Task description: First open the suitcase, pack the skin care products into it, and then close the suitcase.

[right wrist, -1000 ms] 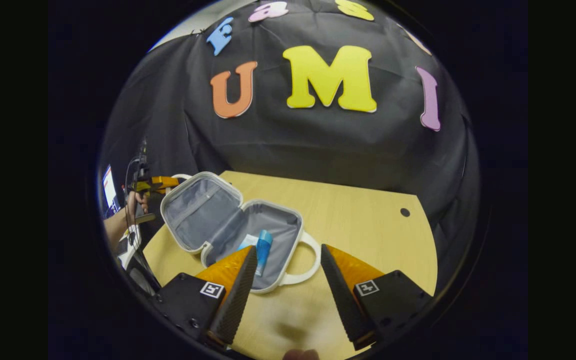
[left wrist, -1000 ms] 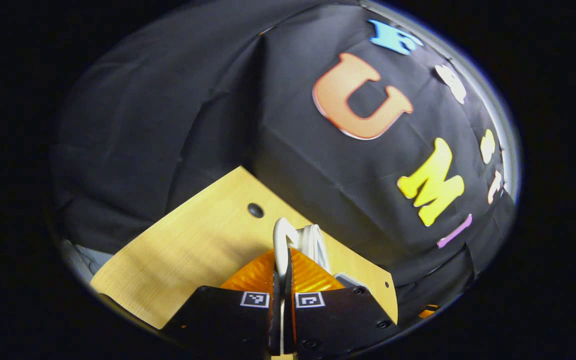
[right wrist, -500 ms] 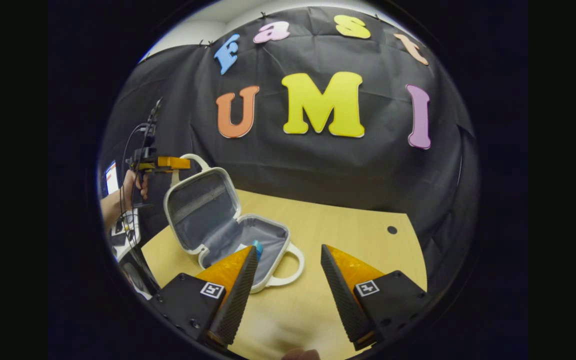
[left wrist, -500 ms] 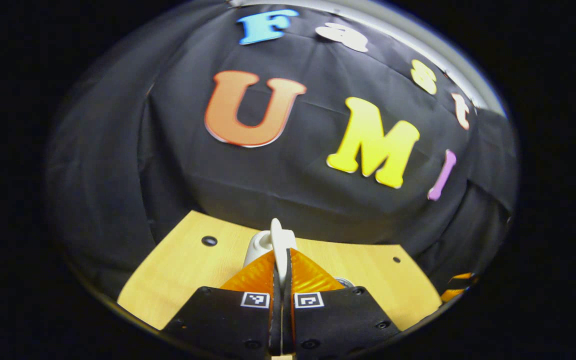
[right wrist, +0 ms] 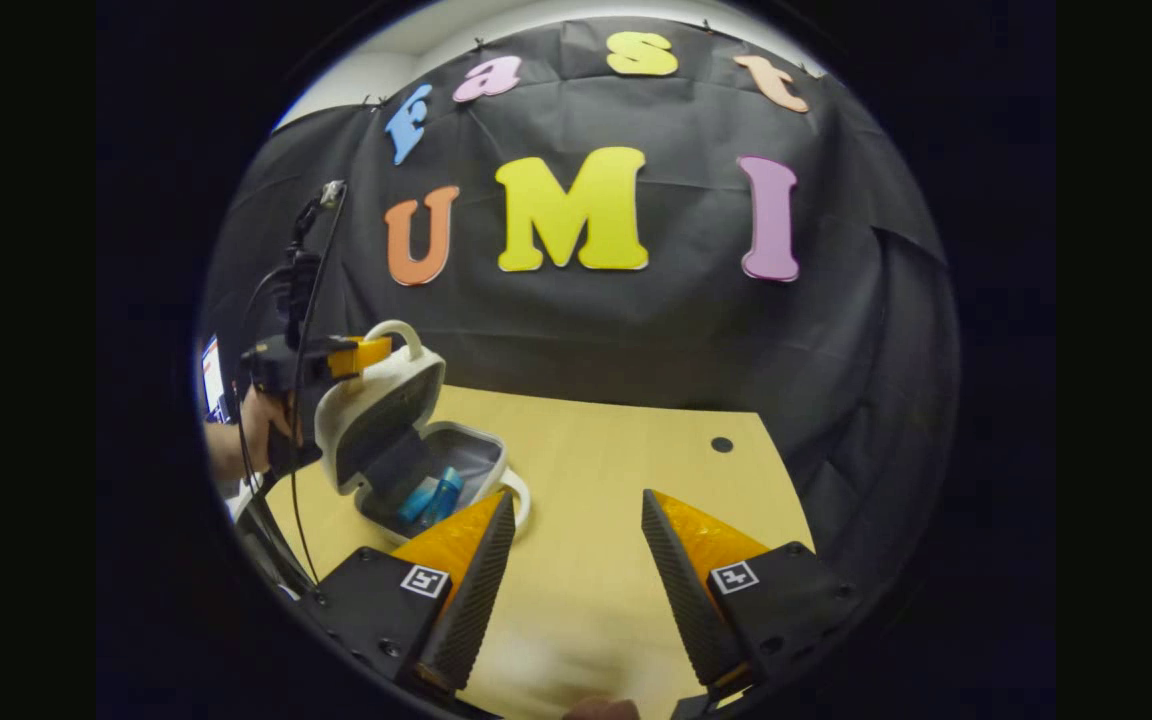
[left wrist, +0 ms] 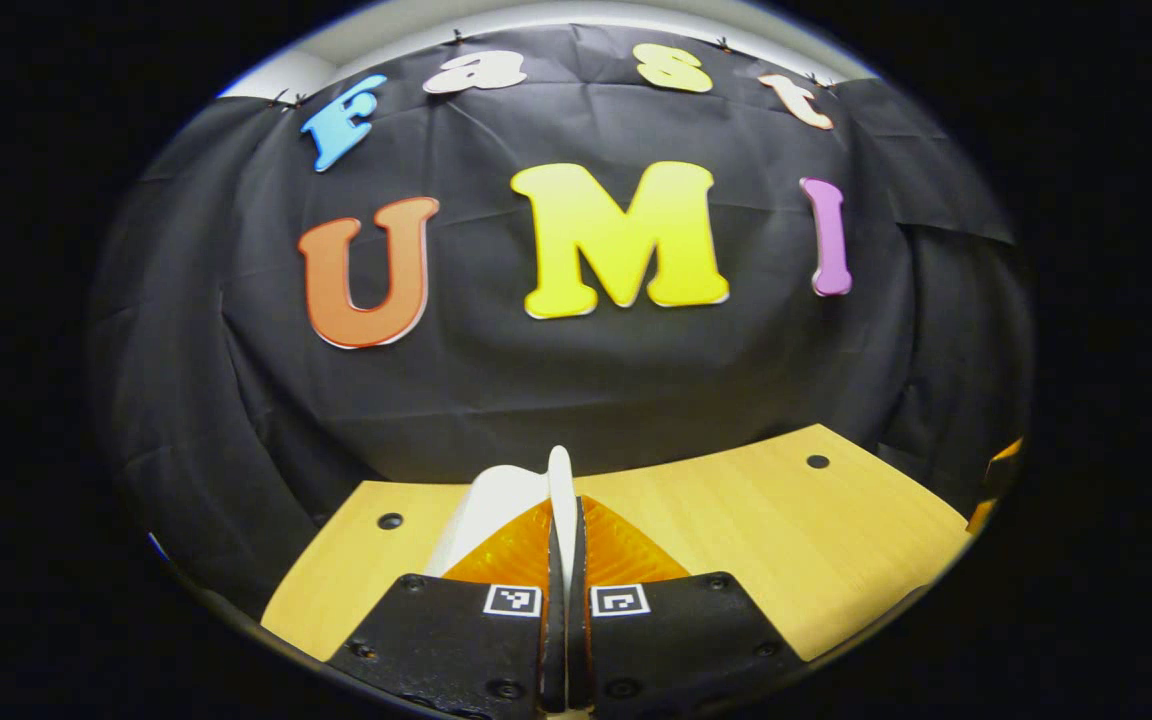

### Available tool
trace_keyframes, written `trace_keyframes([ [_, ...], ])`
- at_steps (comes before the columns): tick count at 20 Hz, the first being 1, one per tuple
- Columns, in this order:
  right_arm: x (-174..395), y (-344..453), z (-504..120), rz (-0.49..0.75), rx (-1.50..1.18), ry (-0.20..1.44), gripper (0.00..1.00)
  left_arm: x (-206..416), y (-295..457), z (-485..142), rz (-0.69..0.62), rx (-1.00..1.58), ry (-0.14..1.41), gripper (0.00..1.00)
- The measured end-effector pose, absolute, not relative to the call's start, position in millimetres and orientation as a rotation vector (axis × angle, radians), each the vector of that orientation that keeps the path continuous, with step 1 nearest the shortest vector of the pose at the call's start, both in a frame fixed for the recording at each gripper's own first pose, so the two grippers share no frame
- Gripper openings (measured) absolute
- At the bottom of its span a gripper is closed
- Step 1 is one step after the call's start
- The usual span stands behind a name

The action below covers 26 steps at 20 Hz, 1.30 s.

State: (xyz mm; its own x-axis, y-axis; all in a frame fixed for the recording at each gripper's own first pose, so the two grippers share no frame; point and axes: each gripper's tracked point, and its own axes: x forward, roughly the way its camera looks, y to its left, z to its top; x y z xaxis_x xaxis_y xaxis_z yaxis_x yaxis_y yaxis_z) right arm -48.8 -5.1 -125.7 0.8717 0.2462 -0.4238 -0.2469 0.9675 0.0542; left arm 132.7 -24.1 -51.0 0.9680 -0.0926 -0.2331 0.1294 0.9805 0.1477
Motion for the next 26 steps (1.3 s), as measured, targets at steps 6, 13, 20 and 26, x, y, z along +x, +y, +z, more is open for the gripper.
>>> trace_keyframes([
  [6, -52, -62, -131, 0.176, -0.034, 0.486, 0.75, 135, -98, -130, -0.219, 0.249, 0.341, 0.04],
  [13, -47, -89, -138, 0.152, -0.071, 0.538, 0.76, 137, -128, -202, -0.265, 0.263, 0.476, 0.04],
  [20, -35, -85, -137, 0.171, -0.056, 0.546, 0.77, 128, -146, -215, -0.304, 0.189, 0.531, 0.24],
  [26, -21, -67, -121, 0.209, -0.046, 0.496, 0.77, 124, -131, -148, -0.210, 0.068, 0.431, 0.86],
])
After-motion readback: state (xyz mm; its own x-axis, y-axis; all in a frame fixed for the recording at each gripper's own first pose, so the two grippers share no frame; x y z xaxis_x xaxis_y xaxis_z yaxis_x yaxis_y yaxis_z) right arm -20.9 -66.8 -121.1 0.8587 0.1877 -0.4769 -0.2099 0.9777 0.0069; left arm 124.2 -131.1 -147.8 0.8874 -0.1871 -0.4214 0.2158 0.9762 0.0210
